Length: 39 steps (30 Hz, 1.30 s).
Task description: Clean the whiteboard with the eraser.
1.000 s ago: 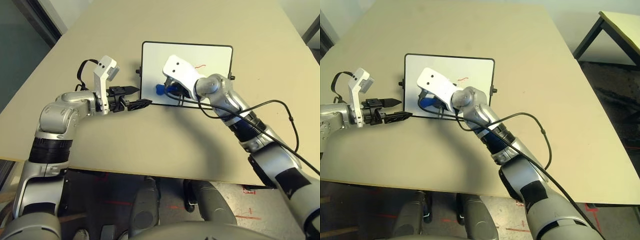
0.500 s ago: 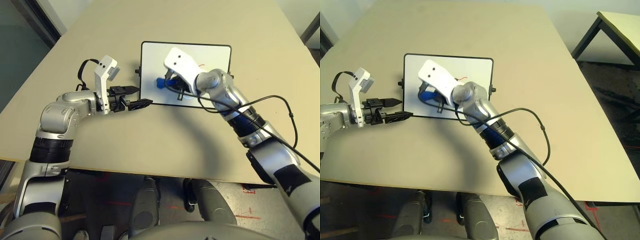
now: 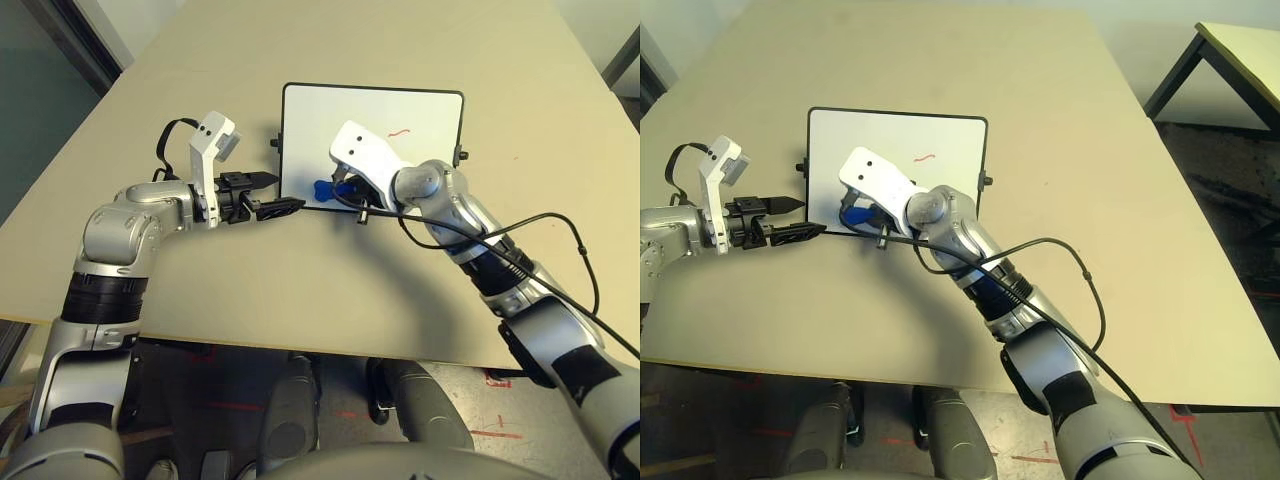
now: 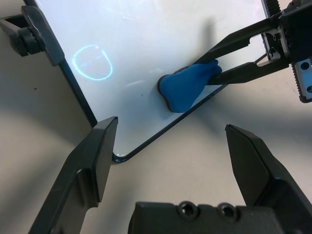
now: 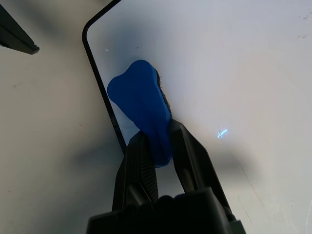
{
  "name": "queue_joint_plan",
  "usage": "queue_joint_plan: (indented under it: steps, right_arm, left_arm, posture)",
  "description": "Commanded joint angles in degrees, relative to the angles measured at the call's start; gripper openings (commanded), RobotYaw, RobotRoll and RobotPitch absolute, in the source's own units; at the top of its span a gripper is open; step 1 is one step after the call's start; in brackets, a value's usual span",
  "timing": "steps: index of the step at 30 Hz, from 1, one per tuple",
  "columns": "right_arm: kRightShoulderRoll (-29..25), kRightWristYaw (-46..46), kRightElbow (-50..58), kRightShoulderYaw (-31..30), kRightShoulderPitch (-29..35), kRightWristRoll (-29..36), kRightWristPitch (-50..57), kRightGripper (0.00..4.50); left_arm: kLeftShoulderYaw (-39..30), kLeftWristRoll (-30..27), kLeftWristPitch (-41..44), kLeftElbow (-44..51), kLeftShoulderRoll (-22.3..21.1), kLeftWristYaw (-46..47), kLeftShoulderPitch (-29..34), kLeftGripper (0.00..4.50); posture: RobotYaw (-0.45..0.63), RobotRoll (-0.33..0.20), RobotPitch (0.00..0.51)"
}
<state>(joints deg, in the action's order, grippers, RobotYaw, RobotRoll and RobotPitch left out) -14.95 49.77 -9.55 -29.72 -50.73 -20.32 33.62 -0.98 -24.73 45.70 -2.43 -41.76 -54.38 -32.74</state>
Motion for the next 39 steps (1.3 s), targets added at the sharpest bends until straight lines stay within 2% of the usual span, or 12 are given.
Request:
queue_joint_plan:
  steps: [1, 4, 8, 21, 27, 32, 39]
  right_arm:
    - [0.0, -1.9, -2.7, 2.0, -1.3, 0.6, 0.7, 0.56]
    - [-0.5, -4.9, -4.4, 6.2, -3.9, 1.6, 1.4, 0.56]
    - [-3.1, -7.1, -5.9, 9.5, -4.4, 2.3, 2.0, 0.56]
    - [-14.2, -8.4, 2.6, 16.8, 3.0, 3.6, 9.4, 0.56]
    - [-18.0, -8.8, 2.6, 17.6, 4.9, 3.8, 9.0, 0.55]
    - [-17.8, -8.9, 3.3, 16.7, 5.0, 4.1, 9.5, 0.55]
    - [-13.2, -9.0, 4.8, 13.3, 4.4, 4.5, 10.0, 0.55]
  left_arm:
    - [1.0, 0.3, -0.4, -0.3, 0.1, -0.4, -0.1, 4.50]
    - [1.1, 0.5, -0.7, -0.7, 0.3, -0.5, -0.3, 4.50]
    - [1.3, 0.8, -1.1, -1.2, 0.4, -0.7, -0.6, 4.50]
    - [3.2, 1.4, -2.5, -4.2, 1.1, -1.9, -3.5, 4.50]
    - [4.0, 1.9, -3.4, -5.7, 1.5, -2.6, -4.5, 4.50]
    - [4.2, 2.2, -3.7, -6.2, 1.7, -2.9, -5.0, 4.50]
    - [3.9, 2.4, -3.4, -5.8, 1.5, -3.2, -4.8, 4.50]
  posture:
    - [-0.06, 0.000, 0.162]
    - [-0.07, 0.000, 0.154]
    - [-0.08, 0.000, 0.151]
    - [-0.12, 0.000, 0.146]
    - [-0.13, 0.000, 0.146]
    - [-0.13, 0.000, 0.147]
    - [-0.12, 0.000, 0.149]
